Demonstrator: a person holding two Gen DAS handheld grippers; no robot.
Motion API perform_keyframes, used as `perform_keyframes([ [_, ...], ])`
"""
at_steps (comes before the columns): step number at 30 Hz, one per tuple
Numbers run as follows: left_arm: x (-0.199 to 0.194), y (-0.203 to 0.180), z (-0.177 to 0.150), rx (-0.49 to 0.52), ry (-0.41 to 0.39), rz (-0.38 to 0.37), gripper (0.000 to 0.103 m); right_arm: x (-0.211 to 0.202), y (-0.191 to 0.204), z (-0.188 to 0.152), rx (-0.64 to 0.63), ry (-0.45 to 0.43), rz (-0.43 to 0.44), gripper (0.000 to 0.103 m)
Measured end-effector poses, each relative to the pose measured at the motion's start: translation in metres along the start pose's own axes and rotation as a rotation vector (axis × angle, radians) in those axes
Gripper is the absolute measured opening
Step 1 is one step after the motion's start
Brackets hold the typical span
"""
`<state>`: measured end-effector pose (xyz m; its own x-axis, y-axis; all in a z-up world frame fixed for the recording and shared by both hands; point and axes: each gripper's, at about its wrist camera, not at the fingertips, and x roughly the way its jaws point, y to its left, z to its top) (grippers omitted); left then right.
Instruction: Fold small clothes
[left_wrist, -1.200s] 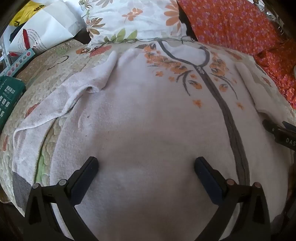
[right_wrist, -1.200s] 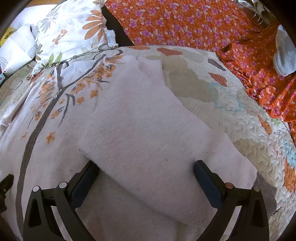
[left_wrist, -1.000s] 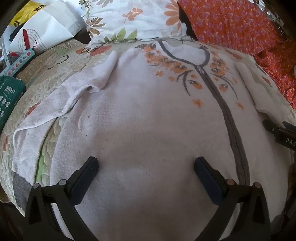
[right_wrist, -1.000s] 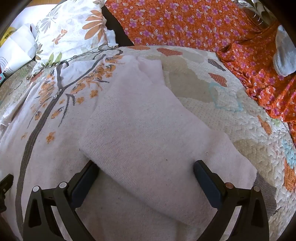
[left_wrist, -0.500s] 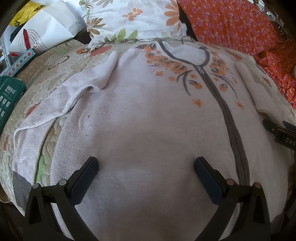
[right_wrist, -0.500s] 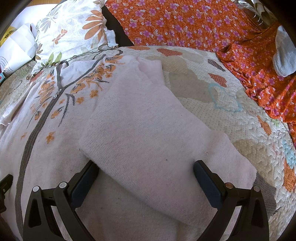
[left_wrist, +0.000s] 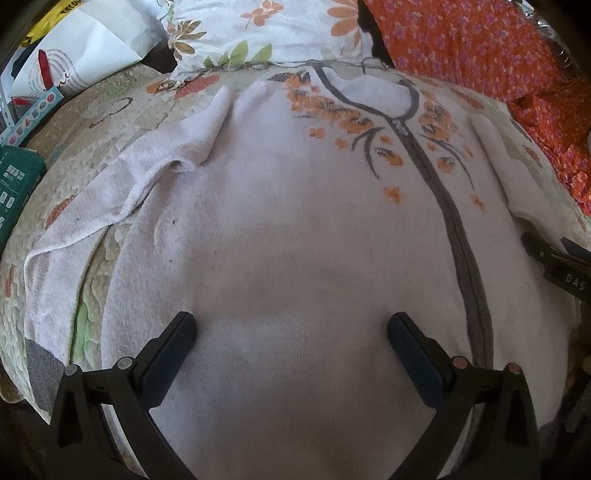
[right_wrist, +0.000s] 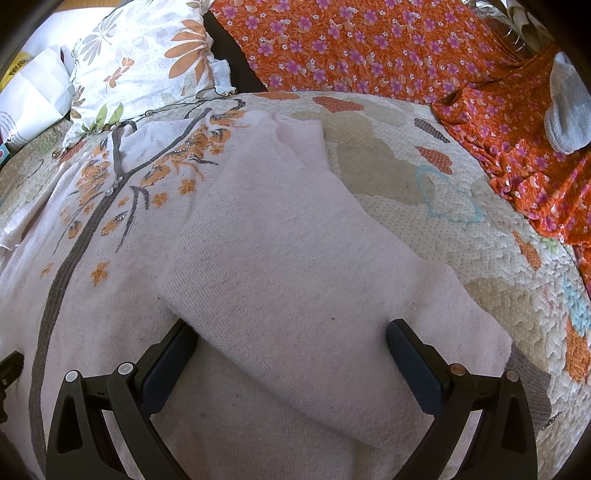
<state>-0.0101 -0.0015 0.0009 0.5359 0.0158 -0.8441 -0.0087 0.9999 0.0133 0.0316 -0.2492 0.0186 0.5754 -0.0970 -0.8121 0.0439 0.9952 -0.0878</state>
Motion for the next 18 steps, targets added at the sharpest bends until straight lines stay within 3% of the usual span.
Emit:
perform_keyframes([
  [18, 0.0006, -0.0004, 0.0013, 0.000, 0.009, 0.003, 0.103, 0.0004, 0.0010, -0.0001, -0.001, -0.002, -0.002, 0.103],
])
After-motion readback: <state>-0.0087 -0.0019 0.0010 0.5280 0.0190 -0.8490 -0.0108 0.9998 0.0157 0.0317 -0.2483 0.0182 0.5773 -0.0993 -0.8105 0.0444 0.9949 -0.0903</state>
